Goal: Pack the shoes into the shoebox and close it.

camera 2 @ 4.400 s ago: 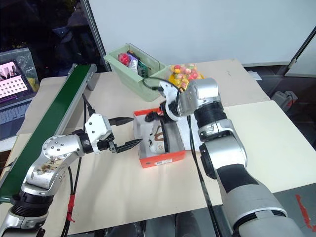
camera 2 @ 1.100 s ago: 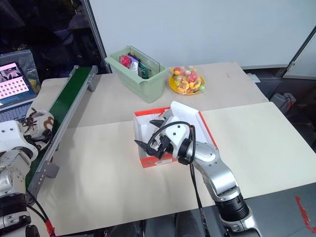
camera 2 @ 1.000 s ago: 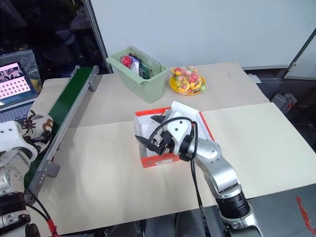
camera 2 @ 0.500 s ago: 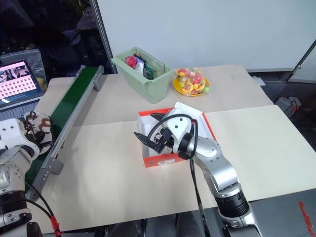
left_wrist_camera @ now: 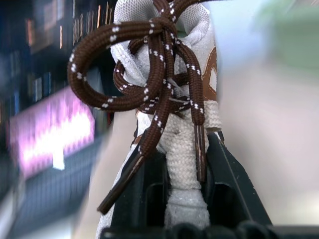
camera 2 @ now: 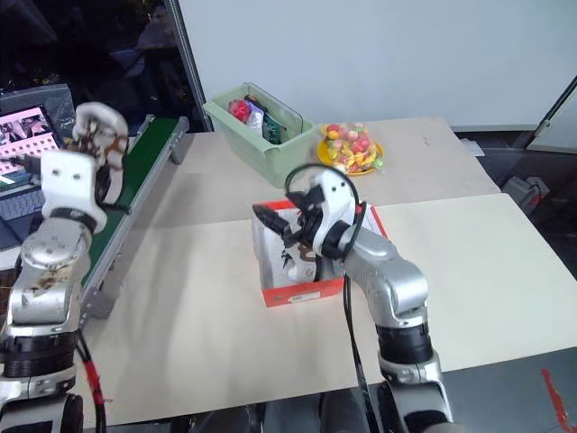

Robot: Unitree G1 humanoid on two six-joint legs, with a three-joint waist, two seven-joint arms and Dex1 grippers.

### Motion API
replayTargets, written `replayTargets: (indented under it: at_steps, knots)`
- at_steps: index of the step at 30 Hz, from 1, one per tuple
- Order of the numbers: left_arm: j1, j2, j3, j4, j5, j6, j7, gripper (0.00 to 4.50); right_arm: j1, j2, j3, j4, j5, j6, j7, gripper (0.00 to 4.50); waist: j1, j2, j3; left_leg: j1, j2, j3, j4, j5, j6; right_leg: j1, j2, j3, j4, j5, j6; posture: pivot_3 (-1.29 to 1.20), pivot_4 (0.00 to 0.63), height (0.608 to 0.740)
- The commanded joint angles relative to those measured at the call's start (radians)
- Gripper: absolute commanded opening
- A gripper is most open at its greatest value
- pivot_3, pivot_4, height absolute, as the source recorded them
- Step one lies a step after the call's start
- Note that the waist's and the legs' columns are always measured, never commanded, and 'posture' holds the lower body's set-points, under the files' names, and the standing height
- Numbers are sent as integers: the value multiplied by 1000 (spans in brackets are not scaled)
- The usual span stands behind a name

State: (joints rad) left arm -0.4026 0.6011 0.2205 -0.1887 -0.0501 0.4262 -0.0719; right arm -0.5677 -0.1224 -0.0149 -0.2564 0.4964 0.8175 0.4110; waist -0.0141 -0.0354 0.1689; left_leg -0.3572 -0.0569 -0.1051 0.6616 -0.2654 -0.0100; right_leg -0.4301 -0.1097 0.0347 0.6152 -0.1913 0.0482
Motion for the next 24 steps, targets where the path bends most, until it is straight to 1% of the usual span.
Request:
replayTargets:
  at_steps: [1, 2, 3, 4, 8, 10, 11, 17, 24]
  knots:
    - [-78, -141, -28, -131, -199, 147, -71, 367, -126, 108, -246, 112, 242, 200, -170, 4500, -1, 0, 0, -2, 0, 0, -1, 0, 0, -3, 0, 0, 0, 0, 0, 0, 150, 740]
    - [-90, -194, -23, -160, -287, 196, -94, 367, -159, 136, -311, 155, 311, 234, -213, 4500, -1, 1, 0, -4, 0, 1, -1, 0, 1, -4, 0, 1, 0, 0, 0, 0, 150, 740]
    - [-96, -239, -22, -192, -360, 251, -113, 367, -190, 160, -372, 192, 375, 266, -258, 4500, -3, 1, 0, -9, 0, 0, 0, 0, 0, -10, 0, 1, 1, 1, 1, 0, 150, 740]
    - [-93, -265, -38, -220, -397, 285, -128, 367, -213, 173, -415, 223, 419, 292, -295, 4500, -7, 1, 0, -12, 0, 0, 0, 0, 0, -13, 0, 1, 7, 1, 1, 0, 150, 740]
    - [-89, -322, -73, -275, -475, 380, -134, 367, -256, 194, -488, 280, 517, 342, -402, 4500, -27, 1, 0, -26, 0, 1, 5, 1, -1, -28, 0, 3, 13, 1, 0, 0, 150, 740]
    - [-85, -327, -106, -288, -474, 388, -142, 367, -262, 195, -493, 288, 544, 347, -430, 4500, -36, 1, 0, -27, 0, 2, 7, 2, -3, -29, 1, 4, 14, 1, 0, 0, 150, 740]
    - [-89, -330, -120, -291, -474, 390, -145, 367, -261, 197, -491, 288, 552, 350, -444, 4500, -39, 1, 0, -27, 0, 3, 7, 1, -1, -29, 1, 5, 14, 1, 0, 0, 150, 740]
    - [-115, -336, -144, -286, -494, 404, -159, 367, -259, 202, -479, 283, 600, 331, -494, 4500, -41, 1, 0, -22, 0, 9, 8, 1, 0, -26, 2, 5, 14, 2, 0, 0, 150, 740]
    - [-148, -355, -182, -253, -499, 392, -186, 367, -298, 217, -441, 295, 619, 305, -521, 4500, -43, 1, 0, -24, 1, 11, 10, 1, 0, -26, 3, 6, 16, 2, 0, 0, 150, 740]
